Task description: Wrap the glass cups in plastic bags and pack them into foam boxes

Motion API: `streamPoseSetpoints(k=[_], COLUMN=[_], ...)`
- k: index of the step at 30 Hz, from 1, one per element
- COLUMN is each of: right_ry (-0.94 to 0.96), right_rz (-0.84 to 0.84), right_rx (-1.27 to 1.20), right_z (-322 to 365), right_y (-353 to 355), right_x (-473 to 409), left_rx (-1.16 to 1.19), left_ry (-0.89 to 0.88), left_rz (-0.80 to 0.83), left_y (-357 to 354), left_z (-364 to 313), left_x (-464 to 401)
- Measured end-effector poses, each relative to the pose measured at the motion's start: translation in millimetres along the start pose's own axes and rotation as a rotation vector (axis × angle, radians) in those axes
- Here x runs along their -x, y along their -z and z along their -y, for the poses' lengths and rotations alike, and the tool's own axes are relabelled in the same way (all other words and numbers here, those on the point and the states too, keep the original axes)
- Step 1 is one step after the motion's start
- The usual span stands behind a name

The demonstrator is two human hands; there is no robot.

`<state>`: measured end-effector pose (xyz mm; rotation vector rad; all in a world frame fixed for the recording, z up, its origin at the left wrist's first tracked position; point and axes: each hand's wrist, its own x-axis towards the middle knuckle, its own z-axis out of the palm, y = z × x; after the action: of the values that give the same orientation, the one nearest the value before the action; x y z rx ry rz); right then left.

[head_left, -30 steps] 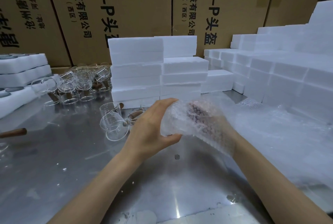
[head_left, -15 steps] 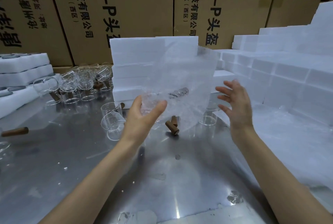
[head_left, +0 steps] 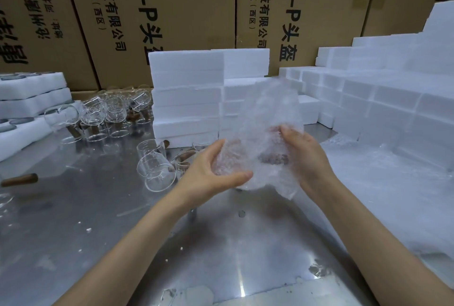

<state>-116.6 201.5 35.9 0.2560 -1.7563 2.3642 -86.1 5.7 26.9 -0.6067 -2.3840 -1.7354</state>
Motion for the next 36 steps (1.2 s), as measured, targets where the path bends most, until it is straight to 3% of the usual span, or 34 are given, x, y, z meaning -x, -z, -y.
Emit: streamPoseSetpoints(k=[4, 19, 32, 36], right_ry=[0.049, 0.041, 0.126, 0.125], right_rz=[-0.057, 0.114, 0.314, 0.254], right_rx=[0.128, 0.13, 0.451, 0.426], right_z=[-4.6, -0.5, -0.4, 0.0], right_y=[-1.5, -7.4, -15.5, -16.2], right_x=[2.3, 9.3, 22.1, 19.3], left_rx=[-0.076, 0.042, 0.366, 0.442], left_ry=[-0.015, 0.023, 0.118, 0.156], left_rz=[0.172, 0.284, 0.243, 0.211], left_y=[-5.6, -17.6, -23.5, -23.8], left_z=[4.9, 25.2, 30.8, 32.1], left_x=[-0.6, -0.5, -0.3, -3.9])
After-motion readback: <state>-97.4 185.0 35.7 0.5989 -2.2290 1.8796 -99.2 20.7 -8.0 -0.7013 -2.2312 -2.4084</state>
